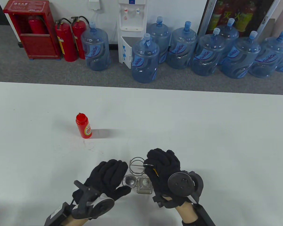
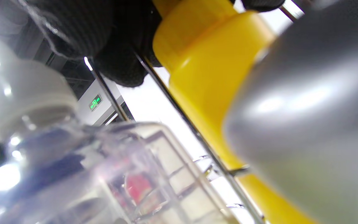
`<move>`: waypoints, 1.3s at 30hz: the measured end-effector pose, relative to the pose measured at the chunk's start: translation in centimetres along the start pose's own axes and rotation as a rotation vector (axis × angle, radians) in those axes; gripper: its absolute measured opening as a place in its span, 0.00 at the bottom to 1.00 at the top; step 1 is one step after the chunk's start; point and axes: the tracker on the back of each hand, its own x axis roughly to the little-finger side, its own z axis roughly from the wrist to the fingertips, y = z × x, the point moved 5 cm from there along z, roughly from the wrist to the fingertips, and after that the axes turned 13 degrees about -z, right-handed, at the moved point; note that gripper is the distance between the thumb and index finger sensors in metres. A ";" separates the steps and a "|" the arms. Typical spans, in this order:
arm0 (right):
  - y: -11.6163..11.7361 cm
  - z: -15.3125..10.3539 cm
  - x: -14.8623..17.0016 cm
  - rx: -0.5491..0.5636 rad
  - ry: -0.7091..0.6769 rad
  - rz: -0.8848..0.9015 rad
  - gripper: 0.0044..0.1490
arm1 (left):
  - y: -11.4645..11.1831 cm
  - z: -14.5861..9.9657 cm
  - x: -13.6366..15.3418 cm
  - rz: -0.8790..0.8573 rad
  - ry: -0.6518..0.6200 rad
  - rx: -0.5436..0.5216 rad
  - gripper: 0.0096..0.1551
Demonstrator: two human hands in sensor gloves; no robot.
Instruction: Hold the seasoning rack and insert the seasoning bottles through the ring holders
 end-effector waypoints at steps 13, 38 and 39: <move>0.0 -0.1 -0.2 0.000 -0.012 0.004 0.29 | 1.1 5.6 18.0 -0.106 0.621 0.052 0.54; 0.5 -0.4 -0.9 -0.016 -0.023 0.003 0.29 | -0.7 9.3 17.0 -0.521 0.524 -0.031 0.43; 0.5 -0.4 -1.0 -0.018 -0.023 0.008 0.29 | 0.5 9.3 14.6 -0.546 0.402 -0.024 0.43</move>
